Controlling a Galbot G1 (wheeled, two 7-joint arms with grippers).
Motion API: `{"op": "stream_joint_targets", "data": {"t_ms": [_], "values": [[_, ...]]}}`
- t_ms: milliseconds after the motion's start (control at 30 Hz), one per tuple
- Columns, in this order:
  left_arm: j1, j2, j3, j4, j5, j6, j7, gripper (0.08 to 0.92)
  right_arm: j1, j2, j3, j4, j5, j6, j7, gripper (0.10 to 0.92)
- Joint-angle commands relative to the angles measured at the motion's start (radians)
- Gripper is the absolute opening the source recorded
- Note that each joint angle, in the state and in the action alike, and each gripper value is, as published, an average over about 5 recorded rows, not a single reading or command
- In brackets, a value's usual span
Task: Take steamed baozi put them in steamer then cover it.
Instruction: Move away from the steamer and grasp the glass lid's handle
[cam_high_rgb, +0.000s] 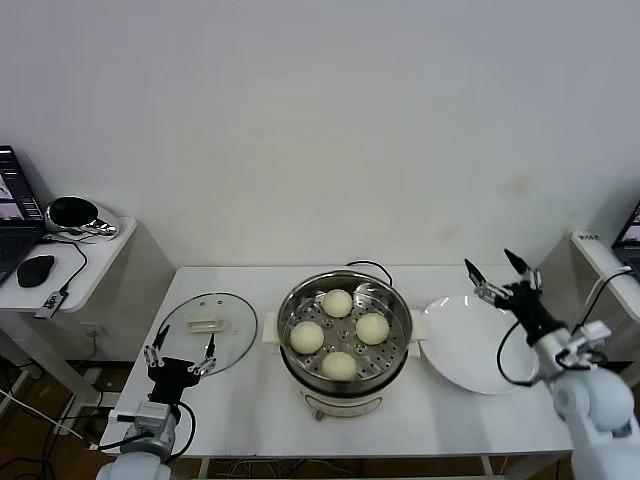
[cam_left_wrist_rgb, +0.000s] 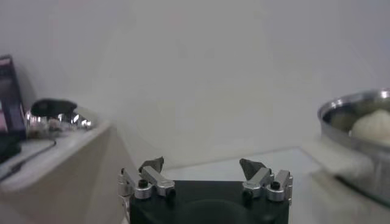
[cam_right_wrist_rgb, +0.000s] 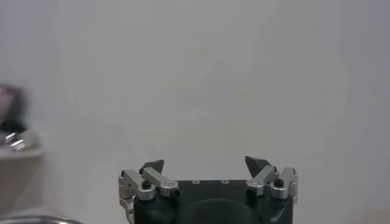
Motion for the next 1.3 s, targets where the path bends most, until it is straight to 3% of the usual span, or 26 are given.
{"op": "stream_joint_targets", "data": {"t_ms": [33,100,167,367,500,700,900,1300], "values": [[-0.035,0.098,0.089,0.238,0.867,-0.245,-0.331,0.823,-0.253,0.242,0.109,0.048,0.049,0.053,0.121,0.823],[-0.043,0.136,0.118,0.281,0.971,-0.215,-0.399,0.823,-0.258,0.241,0.105,0.056,0.041,0.049,0.121,0.823],[-0.061,0.164,0.135,0.309,1.05,-0.173,-0.407,0.823,-0.261,0.242,0.101,0.063,0.033,0.045,0.121,0.823],[-0.184,0.186,0.177,0.438,1.092,-0.031,-0.503,0.823,-0.271,0.245,0.079,0.074,0.007,0.039,0.119,0.823],[-0.21,0.217,0.22,0.462,1.107,0.019,-0.448,0.823,-0.278,0.253,0.072,0.087,-0.005,0.034,0.119,0.823],[-0.281,0.205,0.249,0.515,1.052,0.055,-0.341,0.823,-0.285,0.271,0.065,0.1,-0.021,0.024,0.12,0.823],[-0.334,0.224,0.27,0.557,1.027,0.041,-0.185,0.823,-0.284,0.285,0.059,0.103,-0.036,0.026,0.122,0.823],[-0.458,0.188,0.286,0.694,1.031,0.087,-0.18,0.823,-0.285,0.298,0.052,0.09,-0.049,0.029,0.124,0.823]]}}
